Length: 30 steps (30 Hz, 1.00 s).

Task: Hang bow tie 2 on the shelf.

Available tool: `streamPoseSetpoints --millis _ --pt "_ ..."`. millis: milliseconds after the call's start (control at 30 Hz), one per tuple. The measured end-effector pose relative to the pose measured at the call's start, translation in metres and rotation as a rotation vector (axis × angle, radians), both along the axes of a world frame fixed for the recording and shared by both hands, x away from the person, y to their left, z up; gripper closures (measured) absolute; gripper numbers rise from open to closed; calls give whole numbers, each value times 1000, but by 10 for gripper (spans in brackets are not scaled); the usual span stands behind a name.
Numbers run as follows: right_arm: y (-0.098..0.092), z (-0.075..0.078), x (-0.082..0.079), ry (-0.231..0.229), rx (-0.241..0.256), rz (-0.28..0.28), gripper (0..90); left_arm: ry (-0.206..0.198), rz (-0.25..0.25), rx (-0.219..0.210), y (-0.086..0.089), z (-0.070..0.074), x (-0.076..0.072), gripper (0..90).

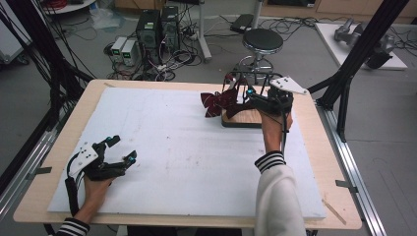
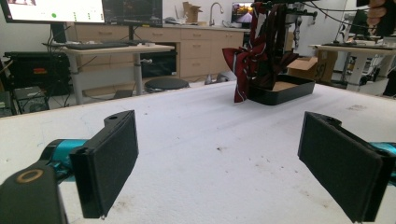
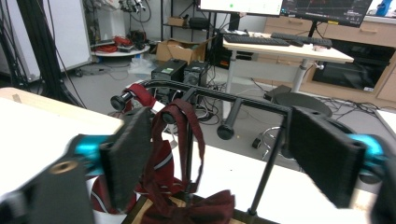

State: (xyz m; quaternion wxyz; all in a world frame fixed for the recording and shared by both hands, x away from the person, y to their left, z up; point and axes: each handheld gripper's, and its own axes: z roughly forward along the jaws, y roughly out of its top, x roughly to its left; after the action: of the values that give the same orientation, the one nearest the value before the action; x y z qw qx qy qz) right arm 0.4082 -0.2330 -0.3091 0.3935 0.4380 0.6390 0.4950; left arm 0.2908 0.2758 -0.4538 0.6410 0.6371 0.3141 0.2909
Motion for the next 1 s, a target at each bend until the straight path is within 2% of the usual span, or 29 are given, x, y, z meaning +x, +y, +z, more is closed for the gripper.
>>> streamPoseSetpoints --millis 67,300,433,633,733,767,900,1000 --pt "-5 2 -5 -3 20 18 160 -1 1 0 0 0 0 126" --pt "-17 3 -24 -22 5 59 125 -5 3 3 -1 0 0 126" --pt "-27 -3 -43 -36 6 85 124 -10 2 8 -1 0 -1 126" --pt "-40 -20 -73 -60 16 104 123 -11 2 7 -1 0 -1 126" --pt "-45 -30 -88 -53 27 110 121 -12 4 8 -1 0 -1 126" --pt "-47 -34 -94 -66 31 111 121 -13 3 5 -1 0 -1 126" --pt "-56 -50 -112 -73 55 118 121 -17 6 11 -1 0 -2 126" --pt "-64 -63 -123 -73 91 105 121 -19 6 9 -1 0 -2 126"
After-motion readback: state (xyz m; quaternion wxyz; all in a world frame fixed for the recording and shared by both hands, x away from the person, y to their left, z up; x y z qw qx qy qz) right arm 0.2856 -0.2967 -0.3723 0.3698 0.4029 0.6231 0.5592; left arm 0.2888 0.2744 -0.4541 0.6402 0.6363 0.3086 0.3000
